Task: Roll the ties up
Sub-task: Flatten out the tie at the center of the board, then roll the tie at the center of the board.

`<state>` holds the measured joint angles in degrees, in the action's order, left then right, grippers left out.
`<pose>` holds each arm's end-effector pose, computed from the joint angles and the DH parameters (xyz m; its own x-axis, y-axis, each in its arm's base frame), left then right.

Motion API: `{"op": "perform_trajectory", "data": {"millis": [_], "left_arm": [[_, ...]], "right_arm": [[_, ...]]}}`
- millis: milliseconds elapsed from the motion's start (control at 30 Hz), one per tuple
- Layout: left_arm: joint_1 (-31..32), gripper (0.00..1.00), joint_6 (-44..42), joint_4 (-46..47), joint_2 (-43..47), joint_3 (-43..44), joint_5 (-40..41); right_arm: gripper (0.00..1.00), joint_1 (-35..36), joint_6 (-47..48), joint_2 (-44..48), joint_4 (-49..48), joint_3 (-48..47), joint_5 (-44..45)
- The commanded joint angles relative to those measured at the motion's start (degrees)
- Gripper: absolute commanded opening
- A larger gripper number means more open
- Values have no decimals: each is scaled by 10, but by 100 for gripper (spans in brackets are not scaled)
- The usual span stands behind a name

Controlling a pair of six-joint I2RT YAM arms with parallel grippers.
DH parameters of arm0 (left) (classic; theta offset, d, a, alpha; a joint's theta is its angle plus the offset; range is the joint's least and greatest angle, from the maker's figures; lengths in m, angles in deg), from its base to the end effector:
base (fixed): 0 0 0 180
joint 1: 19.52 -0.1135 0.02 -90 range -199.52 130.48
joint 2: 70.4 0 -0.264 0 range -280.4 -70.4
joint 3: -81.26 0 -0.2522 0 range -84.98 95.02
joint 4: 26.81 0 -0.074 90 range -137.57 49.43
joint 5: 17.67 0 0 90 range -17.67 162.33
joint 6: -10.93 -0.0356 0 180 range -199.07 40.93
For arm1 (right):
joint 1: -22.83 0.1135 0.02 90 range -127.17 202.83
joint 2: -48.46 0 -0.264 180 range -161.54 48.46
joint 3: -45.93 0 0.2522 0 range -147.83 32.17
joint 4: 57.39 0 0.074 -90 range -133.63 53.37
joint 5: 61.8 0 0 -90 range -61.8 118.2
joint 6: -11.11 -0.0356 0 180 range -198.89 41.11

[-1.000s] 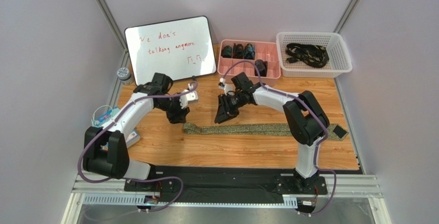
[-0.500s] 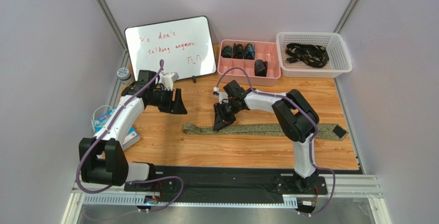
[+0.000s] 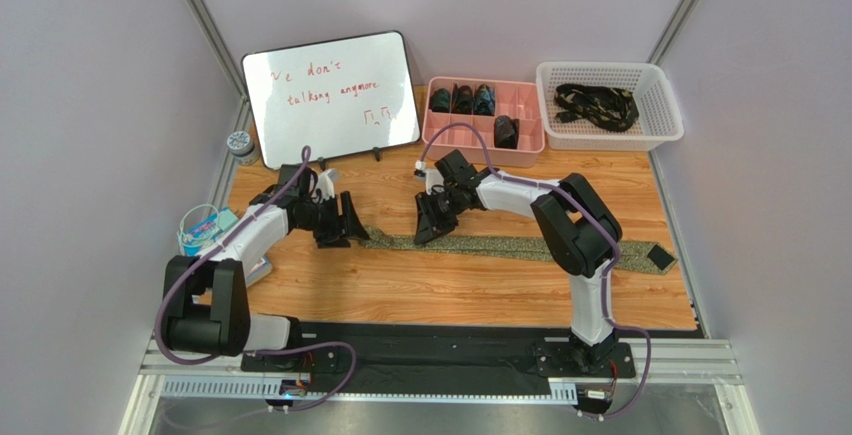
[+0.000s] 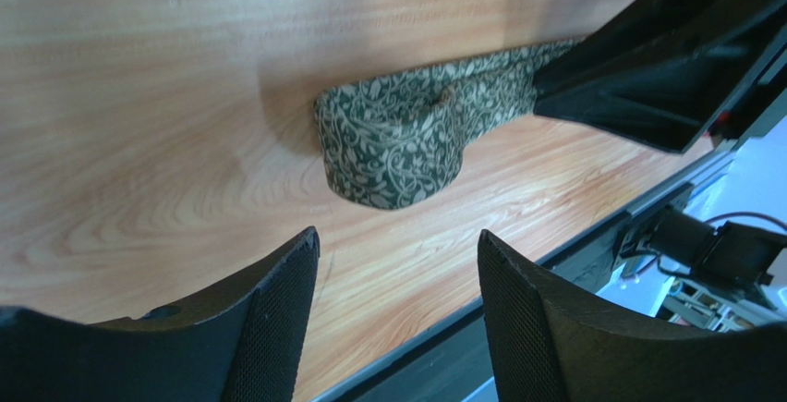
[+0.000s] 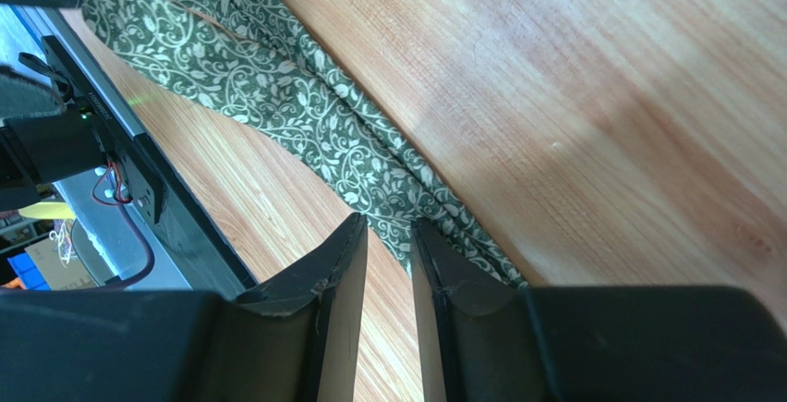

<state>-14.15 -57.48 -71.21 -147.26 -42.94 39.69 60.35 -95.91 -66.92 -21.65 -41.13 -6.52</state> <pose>0.2357 -0.0414 0.1854 -0.9532 -0.2216 -0.2057 -0.0526 0.7914 -0.6090 0.3052 0.2599 0.1395 -0.8864 -0.3773 -0.2684 -0.4589 0.6386 0.6178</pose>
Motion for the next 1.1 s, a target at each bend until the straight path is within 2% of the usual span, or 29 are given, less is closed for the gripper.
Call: {"op": "perform_trajectory", "data": {"millis": [0,300,367,400,433,533,700,767,833,967,1067], "left_arm": [[-1,70,39,79,-17,14,-22],[-1,74,36,113,-60,-4,-1],[-1,70,33,121,-68,-2,6],[-1,66,32,126,-77,-3,6],[-1,56,32,129,-82,0,8],[-4,37,29,124,-94,8,3],[-8,23,25,117,-96,12,8],[-9,10,26,110,-92,13,21],[-13,2,32,109,-89,10,29],[-15,8,31,111,-94,15,13],[-15,22,23,94,-82,25,17]], "right_arm": [[31,-3,-1,44,-21,1,-1],[33,4,-70,31,-54,-31,-52],[33,6,-87,23,-64,-40,-64],[33,10,-93,15,-72,-42,-66],[33,12,-100,9,-76,-47,-74],[33,16,-125,-12,-89,-66,-90],[33,33,-155,-34,-108,-85,-99],[33,39,-161,-42,-111,-89,-98],[33,44,-159,-47,-113,-90,-98],[33,48,-152,-70,-110,-98,-85],[31,48,-138,-97,-96,-113,-69]]}}
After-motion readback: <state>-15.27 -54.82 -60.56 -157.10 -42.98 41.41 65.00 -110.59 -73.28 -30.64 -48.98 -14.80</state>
